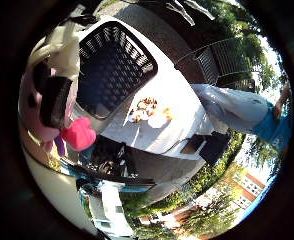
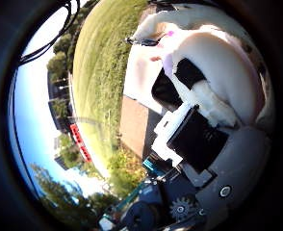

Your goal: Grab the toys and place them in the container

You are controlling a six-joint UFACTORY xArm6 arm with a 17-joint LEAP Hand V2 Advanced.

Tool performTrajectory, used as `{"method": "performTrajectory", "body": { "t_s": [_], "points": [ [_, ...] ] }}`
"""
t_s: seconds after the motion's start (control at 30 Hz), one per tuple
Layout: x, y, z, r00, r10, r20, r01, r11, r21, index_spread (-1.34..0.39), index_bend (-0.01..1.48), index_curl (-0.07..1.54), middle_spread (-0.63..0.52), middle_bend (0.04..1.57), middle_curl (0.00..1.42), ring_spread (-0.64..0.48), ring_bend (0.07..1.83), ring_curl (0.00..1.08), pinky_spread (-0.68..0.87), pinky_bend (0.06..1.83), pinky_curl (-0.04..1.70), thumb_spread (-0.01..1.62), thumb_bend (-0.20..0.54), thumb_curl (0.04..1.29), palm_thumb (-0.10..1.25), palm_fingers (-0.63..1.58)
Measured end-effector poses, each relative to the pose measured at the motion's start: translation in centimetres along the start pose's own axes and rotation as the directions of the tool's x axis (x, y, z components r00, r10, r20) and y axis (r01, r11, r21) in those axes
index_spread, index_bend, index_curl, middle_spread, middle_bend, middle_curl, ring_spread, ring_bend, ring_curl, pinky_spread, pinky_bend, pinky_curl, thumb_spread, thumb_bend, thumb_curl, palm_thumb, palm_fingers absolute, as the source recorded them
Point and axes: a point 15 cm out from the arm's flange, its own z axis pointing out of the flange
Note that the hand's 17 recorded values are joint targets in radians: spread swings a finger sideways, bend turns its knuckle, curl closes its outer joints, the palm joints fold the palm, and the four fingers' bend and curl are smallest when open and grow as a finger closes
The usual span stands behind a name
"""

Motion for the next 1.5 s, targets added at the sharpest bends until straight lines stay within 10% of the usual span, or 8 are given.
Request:
{"method": "performTrajectory", "body": {
  "t_s": [0.23,0.47,1.0,1.5],
  "points": [
    [0.6,-3.6,7.5,1.000,-0.004,-0.007,0.004,1.000,-0.014,-0.44,0.74,0.30,-0.07,0.51,0.74,0.14,0.99,0.64,0.31,1.10,0.87,1.18,-0.031,0.61,0.81,-0.18],
    [1.9,-3.6,8.7,0.996,-0.088,-0.013,0.088,0.996,-0.032,-0.46,0.40,0.22,0.03,0.17,0.50,0.26,0.59,0.41,0.42,0.88,0.69,1.13,-0.026,0.57,0.81,-0.17],
    [20.7,9.0,-11.4,0.989,0.078,-0.128,-0.062,0.990,0.124,-0.45,0.18,0.24,0.05,0.15,0.31,0.30,0.44,0.33,0.50,0.70,0.50,1.09,-0.031,0.52,0.82,-0.03],
    [39.2,12.0,7.8,0.962,0.264,-0.062,-0.266,0.964,-0.015,-0.41,0.18,0.26,0.04,0.17,0.30,0.27,0.41,0.32,0.48,0.61,0.39,1.10,-0.034,0.48,0.76,0.02]
  ]
}}
